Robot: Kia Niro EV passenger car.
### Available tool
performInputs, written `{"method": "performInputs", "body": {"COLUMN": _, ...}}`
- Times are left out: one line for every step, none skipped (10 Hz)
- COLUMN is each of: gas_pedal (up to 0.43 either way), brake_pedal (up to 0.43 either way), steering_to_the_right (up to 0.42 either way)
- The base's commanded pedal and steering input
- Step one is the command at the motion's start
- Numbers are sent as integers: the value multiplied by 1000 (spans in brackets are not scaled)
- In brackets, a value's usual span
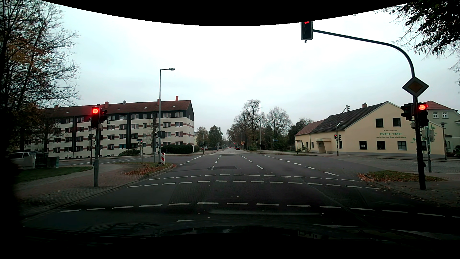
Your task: Follow the waypoints while adhering to traffic rules and regulations
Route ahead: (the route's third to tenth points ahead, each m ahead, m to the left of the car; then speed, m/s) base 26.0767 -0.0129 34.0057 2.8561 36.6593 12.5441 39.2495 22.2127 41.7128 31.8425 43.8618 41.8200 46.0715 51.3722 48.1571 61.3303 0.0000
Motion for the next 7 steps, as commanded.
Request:
{"method": "performInputs", "body": {"gas_pedal": 0, "brake_pedal": 555, "steering_to_the_right": -4}}
{"method": "performInputs", "body": {"gas_pedal": 0, "brake_pedal": 555, "steering_to_the_right": -4}}
{"method": "performInputs", "body": {"gas_pedal": 0, "brake_pedal": 555, "steering_to_the_right": -4}}
{"method": "performInputs", "body": {"gas_pedal": 0, "brake_pedal": 555, "steering_to_the_right": -4}}
{"method": "performInputs", "body": {"gas_pedal": 0, "brake_pedal": 561, "steering_to_the_right": -4}}
{"method": "performInputs", "body": {"gas_pedal": 0, "brake_pedal": 561, "steering_to_the_right": -4}}
{"method": "performInputs", "body": {"gas_pedal": 0, "brake_pedal": 561, "steering_to_the_right": -4}}
